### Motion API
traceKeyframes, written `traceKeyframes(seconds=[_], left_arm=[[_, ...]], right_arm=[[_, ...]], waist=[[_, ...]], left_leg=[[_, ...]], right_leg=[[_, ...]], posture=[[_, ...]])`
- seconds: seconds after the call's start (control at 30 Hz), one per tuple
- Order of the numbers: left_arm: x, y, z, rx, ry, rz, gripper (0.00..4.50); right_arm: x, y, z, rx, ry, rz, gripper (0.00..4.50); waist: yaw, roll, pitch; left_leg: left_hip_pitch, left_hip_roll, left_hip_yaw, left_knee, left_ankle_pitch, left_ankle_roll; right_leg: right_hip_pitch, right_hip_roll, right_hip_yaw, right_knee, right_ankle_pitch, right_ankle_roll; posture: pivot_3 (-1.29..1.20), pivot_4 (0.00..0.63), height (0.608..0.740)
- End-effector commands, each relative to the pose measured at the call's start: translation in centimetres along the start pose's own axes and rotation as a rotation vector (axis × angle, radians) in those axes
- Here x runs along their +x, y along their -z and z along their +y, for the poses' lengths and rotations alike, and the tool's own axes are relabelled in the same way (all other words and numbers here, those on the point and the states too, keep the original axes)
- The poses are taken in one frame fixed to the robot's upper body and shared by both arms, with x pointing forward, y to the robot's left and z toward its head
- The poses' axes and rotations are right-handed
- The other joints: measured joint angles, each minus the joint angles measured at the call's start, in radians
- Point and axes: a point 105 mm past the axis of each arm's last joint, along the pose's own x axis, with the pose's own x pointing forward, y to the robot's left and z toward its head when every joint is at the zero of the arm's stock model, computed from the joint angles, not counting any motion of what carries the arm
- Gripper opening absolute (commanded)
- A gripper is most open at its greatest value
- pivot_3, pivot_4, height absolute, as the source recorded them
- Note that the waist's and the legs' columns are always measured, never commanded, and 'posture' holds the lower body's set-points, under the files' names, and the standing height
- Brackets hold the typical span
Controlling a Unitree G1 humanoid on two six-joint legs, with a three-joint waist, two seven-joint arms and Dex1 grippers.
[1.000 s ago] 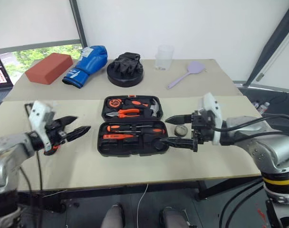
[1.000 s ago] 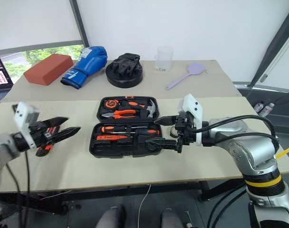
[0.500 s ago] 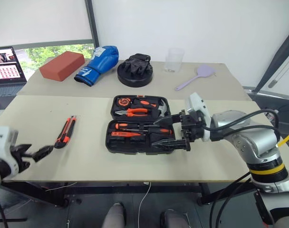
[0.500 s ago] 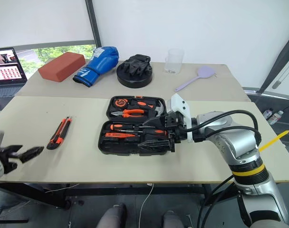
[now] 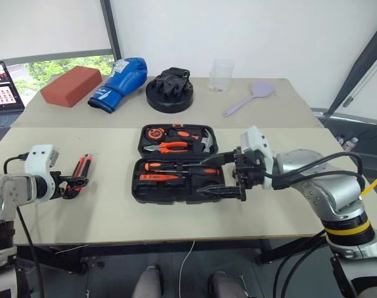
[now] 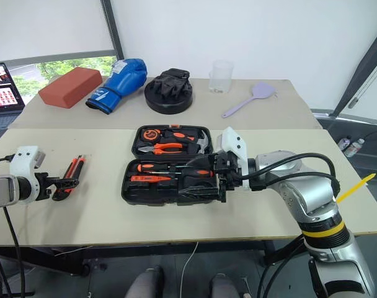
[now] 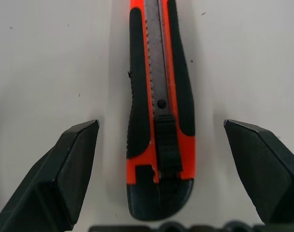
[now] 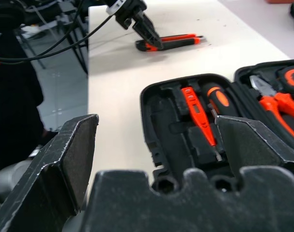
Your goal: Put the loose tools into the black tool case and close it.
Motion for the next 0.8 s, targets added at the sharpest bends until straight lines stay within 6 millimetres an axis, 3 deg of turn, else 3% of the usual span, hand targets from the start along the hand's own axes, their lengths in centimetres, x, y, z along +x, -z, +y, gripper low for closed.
traceKeyframes(seconds=[0.03,0.13,0.3,0.37,0.43,0.53,0.63,0.7,0.8], left_arm=[[0.9,0.1,0.0,-0.012,0.013,0.015,4.44],[1.8,0.8,0.2,-0.043,0.022,0.041,3.69],[1.8,-0.1,0.5,-0.063,0.048,-0.004,1.84],[0.8,-2.4,-0.8,0.042,0.146,-0.105,1.74],[-1.0,-4.7,-3.3,0.248,0.295,-0.213,1.74],[-3.3,-6.1,-7.3,0.542,0.506,-0.272,1.74],[-5.1,-4.7,-11.2,0.868,0.743,-0.204,1.74],[-5.1,-3.4,-13.0,1.052,0.849,-0.129,1.74],[-4.5,-2.9,-14.0,1.15,0.903,-0.084,1.74]], right_arm=[[-0.6,-1.3,0.1,-0.037,0.027,-0.036,4.5],[-0.7,-1.4,0.1,-0.035,0.032,-0.042,4.5],[-1.0,-1.5,-0.2,-0.043,0.043,-0.038,4.5],[-1.2,-1.5,-0.3,-0.041,0.049,-0.032,4.5],[-1.5,-1.3,-0.3,-0.027,0.052,-0.02,4.5],[-2.0,-0.9,0.0,0.003,0.041,-0.004,4.5],[-2.3,-0.6,0.4,0.012,0.038,0.012,4.5],[-2.6,-0.3,0.4,0.002,0.06,0.03,4.5],[-2.7,-0.1,0.3,-0.003,0.077,0.042,4.5]], waist=[[0.003,0.0,0.0],[0.008,0.001,0.0],[0.014,0.002,-0.001],[0.016,0.002,-0.001],[0.017,0.001,-0.001],[0.017,-0.002,0.0],[0.015,-0.002,0.0],[0.013,-0.001,0.0],[0.011,0.0,0.0]], left_leg=[[0.0,0.0,0.0,0.0,0.0,-0.001],[0.001,0.0,0.0,0.0,-0.001,-0.002],[0.006,0.0,0.0,0.0,-0.004,-0.006],[0.006,-0.001,0.001,0.0,-0.004,-0.006],[0.003,0.0,0.001,0.0,-0.003,-0.007],[-0.003,0.0,0.001,0.0,0.0,-0.012],[-0.003,0.0,0.001,-0.002,0.001,-0.012],[-0.003,0.0,0.002,-0.002,0.001,-0.012],[-0.003,0.0,0.004,-0.003,0.005,-0.005]], right_leg=[[0.0,0.0,0.0,0.0,0.0,0.0],[0.0,0.0,0.0,0.001,0.001,0.001],[0.001,-0.001,-0.001,0.0,0.0,0.003],[0.001,-0.002,-0.001,0.0,-0.001,0.001],[0.0,-0.002,-0.001,-0.001,0.001,-0.002],[-0.001,-0.002,-0.002,-0.002,0.003,-0.005],[0.0,-0.002,-0.002,-0.008,0.003,-0.005],[0.001,-0.002,-0.001,-0.009,0.005,-0.001],[0.0,-0.002,0.0,-0.009,0.005,0.001]], posture=[[0.0,0.15,0.735],[0.0,0.15,0.735],[0.0,0.15,0.735],[0.0,0.15,0.735],[0.0,0.15,0.735],[0.0,0.15,0.735],[0.0,0.15,0.735],[0.0,0.15,0.735],[0.0,0.15,0.735]])
